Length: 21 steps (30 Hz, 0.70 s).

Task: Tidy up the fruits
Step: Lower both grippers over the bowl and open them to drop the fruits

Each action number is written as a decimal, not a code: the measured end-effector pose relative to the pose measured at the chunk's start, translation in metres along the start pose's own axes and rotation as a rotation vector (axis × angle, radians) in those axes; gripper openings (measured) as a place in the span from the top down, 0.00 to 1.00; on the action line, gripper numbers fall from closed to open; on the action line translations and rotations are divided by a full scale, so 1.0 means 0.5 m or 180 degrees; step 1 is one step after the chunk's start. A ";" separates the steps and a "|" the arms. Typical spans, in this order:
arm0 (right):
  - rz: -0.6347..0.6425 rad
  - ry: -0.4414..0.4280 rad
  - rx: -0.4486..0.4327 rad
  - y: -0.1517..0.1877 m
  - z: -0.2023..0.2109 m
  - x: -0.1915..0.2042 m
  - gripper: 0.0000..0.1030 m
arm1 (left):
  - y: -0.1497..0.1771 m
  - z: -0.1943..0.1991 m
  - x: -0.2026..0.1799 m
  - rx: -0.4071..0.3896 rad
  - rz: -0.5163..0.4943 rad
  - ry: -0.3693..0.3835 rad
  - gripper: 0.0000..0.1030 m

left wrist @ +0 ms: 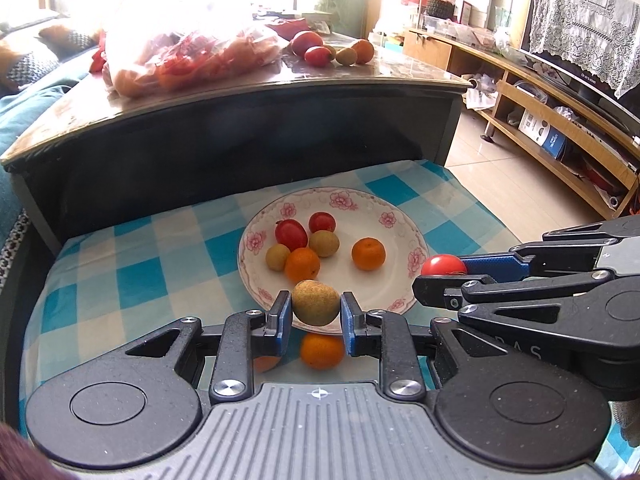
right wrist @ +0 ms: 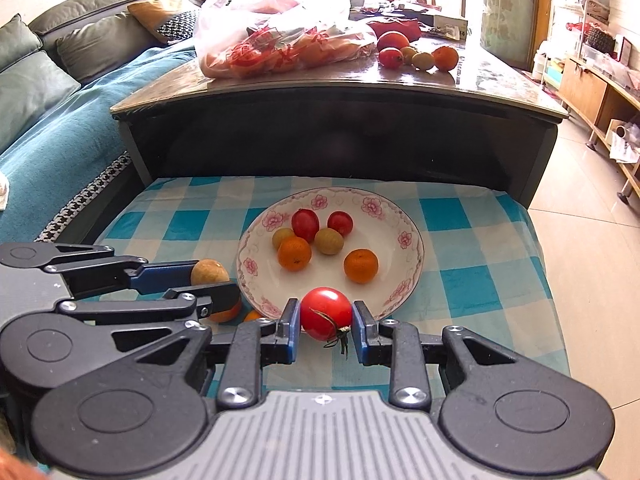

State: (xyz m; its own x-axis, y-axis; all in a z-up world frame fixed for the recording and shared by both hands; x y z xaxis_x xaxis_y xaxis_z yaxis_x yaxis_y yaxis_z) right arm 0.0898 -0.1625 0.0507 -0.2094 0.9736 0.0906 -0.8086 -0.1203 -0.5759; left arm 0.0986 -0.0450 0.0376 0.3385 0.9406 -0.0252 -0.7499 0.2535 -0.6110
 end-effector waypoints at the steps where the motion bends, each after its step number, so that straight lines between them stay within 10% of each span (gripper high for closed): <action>1: 0.0001 0.0005 0.0000 -0.002 -0.001 -0.001 0.70 | -0.003 -0.002 0.000 0.0000 -0.0007 -0.0004 0.70; 21: 0.0004 0.0055 0.0051 -0.047 -0.062 -0.025 0.70 | -0.037 -0.062 0.013 0.0057 0.0020 -0.0022 0.70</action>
State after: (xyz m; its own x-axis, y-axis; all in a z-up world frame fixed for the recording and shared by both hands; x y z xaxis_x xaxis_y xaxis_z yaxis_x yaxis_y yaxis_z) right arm 0.1283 -0.1659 0.0378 -0.2011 0.9766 0.0757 -0.8170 -0.1246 -0.5630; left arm 0.1324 -0.0505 0.0243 0.3300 0.9437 -0.0235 -0.7622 0.2517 -0.5965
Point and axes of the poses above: each gripper's, at about its wrist camera, not at the fingertips, and z roughly against the way its jaws point, x to its left, y to its underside, the point moved 1 cm from there along -z, roughly the way its jaws point, and after that the axes turned 7 degrees about x, right-handed, at the moved point
